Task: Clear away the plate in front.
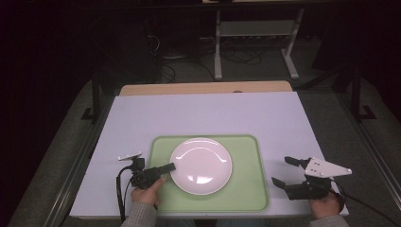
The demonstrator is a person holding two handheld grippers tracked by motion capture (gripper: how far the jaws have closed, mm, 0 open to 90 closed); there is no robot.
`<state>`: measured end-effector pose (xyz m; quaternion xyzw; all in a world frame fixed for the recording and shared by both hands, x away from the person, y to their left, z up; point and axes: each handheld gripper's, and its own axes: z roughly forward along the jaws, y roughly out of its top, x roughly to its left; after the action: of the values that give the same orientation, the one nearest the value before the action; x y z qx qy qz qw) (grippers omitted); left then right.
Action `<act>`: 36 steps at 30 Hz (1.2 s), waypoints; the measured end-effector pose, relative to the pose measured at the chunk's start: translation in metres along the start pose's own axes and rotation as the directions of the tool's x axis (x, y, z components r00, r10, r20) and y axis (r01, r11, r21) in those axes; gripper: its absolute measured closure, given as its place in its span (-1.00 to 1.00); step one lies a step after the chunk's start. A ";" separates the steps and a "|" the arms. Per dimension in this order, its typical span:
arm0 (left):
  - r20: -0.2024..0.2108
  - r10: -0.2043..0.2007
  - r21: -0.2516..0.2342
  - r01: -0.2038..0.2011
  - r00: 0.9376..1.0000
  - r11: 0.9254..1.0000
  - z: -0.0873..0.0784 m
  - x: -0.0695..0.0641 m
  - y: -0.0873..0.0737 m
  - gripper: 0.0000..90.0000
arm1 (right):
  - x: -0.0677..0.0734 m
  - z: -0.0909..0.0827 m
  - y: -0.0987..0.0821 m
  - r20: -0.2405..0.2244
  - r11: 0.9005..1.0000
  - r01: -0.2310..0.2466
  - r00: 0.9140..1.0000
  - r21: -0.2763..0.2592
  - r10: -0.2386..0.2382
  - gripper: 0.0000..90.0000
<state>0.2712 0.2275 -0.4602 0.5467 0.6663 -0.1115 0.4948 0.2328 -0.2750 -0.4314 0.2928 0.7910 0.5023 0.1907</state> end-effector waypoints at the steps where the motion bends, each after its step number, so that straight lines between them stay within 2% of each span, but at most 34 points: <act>1: -0.008 0.010 0.006 -0.009 1.000 1.000 0.000 0.000 -0.001 0.75 | 0.000 0.000 0.000 0.000 1.000 0.000 1.000 0.000 0.000 -0.70; 7: -0.008 0.013 0.017 -0.013 1.000 1.000 -0.002 0.000 -0.003 0.75 | 0.000 0.000 0.000 0.000 1.000 -0.001 1.000 0.003 0.001 -0.70; 12: -0.021 0.037 0.028 -0.036 0.999 0.999 -0.003 -0.002 -0.005 0.71 | 0.001 0.001 0.000 -0.002 1.000 -0.001 1.000 0.004 0.001 -0.70; 19: -0.031 0.049 0.036 -0.048 0.998 0.998 -0.004 -0.002 -0.008 0.66 | 0.001 0.001 0.000 -0.002 1.000 0.001 1.000 0.004 -0.001 -0.70; 24: -0.032 0.087 0.045 -0.086 0.996 0.995 -0.006 -0.003 -0.010 0.59 | 0.001 0.001 0.000 -0.002 1.000 0.002 1.000 0.004 -0.002 -0.70; 28: -0.023 0.095 0.028 -0.094 0.995 0.995 -0.011 -0.001 -0.011 0.59 | 0.001 0.001 0.000 -0.001 1.000 0.002 1.000 0.008 -0.002 -0.70; 34: -0.018 0.143 0.013 -0.143 0.990 0.990 -0.019 -0.004 -0.008 0.54 | 0.000 0.002 0.000 0.004 1.000 -0.001 1.000 0.013 0.001 -0.70; 36: -0.022 0.174 0.007 -0.173 0.985 0.985 -0.022 -0.005 -0.008 0.53 | 0.000 0.002 -0.001 0.005 1.000 -0.002 1.000 0.015 0.002 -0.70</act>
<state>0.2528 0.2367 -0.4489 0.6051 0.6215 -0.0633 0.4936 0.2336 -0.2741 -0.4326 0.2961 0.7939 0.4960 0.1898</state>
